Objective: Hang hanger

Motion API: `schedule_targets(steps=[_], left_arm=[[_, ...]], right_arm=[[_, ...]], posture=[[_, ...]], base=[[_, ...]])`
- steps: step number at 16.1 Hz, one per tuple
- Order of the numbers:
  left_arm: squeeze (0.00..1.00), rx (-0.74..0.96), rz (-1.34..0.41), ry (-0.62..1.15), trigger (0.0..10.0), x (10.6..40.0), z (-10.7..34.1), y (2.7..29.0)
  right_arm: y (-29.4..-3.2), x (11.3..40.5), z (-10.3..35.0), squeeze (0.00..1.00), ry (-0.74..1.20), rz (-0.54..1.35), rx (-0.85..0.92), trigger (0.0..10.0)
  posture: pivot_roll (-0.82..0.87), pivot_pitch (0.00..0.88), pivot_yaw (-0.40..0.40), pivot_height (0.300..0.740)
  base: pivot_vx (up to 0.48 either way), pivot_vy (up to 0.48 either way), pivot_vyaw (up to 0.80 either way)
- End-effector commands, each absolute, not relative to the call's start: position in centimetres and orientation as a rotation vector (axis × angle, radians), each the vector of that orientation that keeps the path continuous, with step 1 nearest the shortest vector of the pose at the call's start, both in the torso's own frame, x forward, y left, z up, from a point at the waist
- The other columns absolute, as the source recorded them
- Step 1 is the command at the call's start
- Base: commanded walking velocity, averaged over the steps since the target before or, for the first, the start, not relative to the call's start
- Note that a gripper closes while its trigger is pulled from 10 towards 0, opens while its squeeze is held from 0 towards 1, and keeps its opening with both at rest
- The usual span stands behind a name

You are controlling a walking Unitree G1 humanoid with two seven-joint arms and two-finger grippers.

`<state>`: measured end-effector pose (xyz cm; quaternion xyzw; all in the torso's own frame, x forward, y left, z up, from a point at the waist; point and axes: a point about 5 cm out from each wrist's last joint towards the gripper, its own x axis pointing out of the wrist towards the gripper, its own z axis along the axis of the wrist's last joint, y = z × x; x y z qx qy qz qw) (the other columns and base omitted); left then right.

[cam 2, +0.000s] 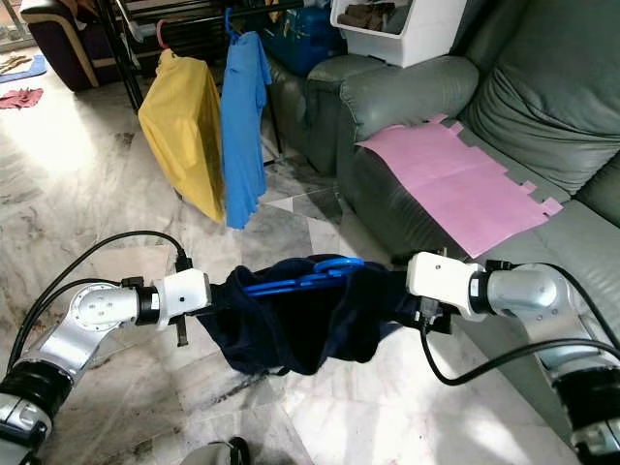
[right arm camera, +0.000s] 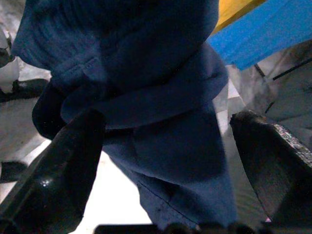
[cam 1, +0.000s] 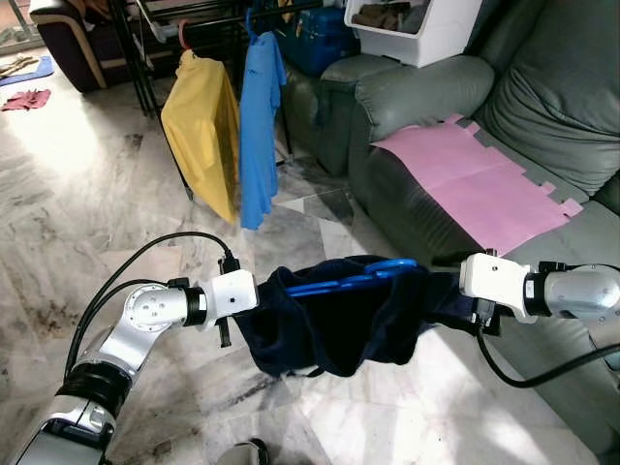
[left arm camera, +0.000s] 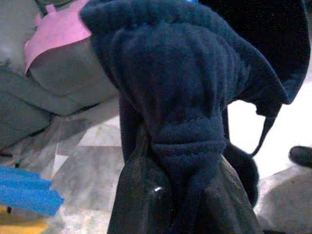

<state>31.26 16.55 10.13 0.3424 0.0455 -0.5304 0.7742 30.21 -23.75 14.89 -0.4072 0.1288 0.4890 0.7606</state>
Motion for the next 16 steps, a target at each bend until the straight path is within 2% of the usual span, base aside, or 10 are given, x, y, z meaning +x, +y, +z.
schedule_targets(steps=[1, 2, 3, 4, 8, 16], left_arm=[[0.00, 0.743, -1.154, 0.042, 0.0, 31.6, 11.1, 16.4], [0.00, 0.741, -1.157, 0.036, 0.0, 31.6, 11.2, 16.3], [0.00, 0.740, -1.161, 0.034, 0.0, 31.6, 11.2, 16.3], [0.00, 0.743, -1.164, 0.029, 0.0, 31.6, 11.2, 16.3], [0.00, 0.742, -1.162, 0.021, 0.0, 31.7, 11.3, 16.4], [0.00, 0.739, -1.153, 0.026, 0.0, 32.0, 11.0, 16.2]], right_arm=[[-24.0, 30.4, 14.4, 0.00, 0.322, 1.096, -0.907, 10.0], [-24.0, 30.7, 13.8, 0.00, 0.342, 1.099, -0.884, 7.6], [-23.9, 31.0, 13.4, 0.00, 0.349, 1.101, -0.874, 1.0], [-24.0, 31.1, 13.0, 0.00, 0.363, 1.098, -0.872, 0.0], [-23.6, 31.4, 12.0, 0.00, 0.381, 1.120, -0.857, 0.0], [-21.9, 32.1, 12.8, 0.00, 0.241, 1.146, -0.799, 0.0]], posture=[[-0.01, 0.096, 0.008, 0.740], [-0.01, 0.096, 0.007, 0.740], [-0.01, 0.096, 0.007, 0.740], [-0.01, 0.095, 0.005, 0.740], [0.00, 0.091, 0.000, 0.740], [-0.01, 0.088, -0.001, 0.740]], base=[[0.000, 0.000, 0.00], [0.000, 0.000, 0.00], [0.000, 0.000, 0.00], [0.000, 0.000, 0.00], [0.000, 0.000, 0.00], [0.000, 0.000, 0.00]])
